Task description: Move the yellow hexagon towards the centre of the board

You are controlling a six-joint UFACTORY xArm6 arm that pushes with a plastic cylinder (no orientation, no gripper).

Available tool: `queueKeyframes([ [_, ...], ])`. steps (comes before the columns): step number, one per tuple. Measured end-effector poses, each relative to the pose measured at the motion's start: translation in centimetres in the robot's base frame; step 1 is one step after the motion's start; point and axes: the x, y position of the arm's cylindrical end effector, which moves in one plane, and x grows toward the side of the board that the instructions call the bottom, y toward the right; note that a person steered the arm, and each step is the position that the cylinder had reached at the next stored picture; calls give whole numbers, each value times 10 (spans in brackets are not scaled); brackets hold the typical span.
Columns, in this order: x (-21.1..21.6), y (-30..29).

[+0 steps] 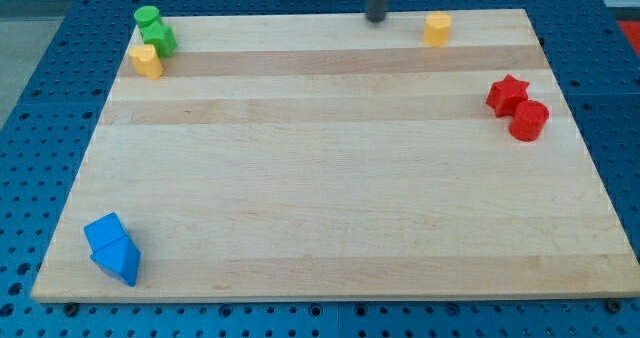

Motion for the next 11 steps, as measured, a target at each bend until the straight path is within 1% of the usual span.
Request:
queueKeyframes([
  [1, 0, 68],
  [2, 0, 105],
  [5, 43, 101],
  [7, 12, 87],
  [8, 18, 73],
  [10, 56, 66],
  [11, 75, 52],
])
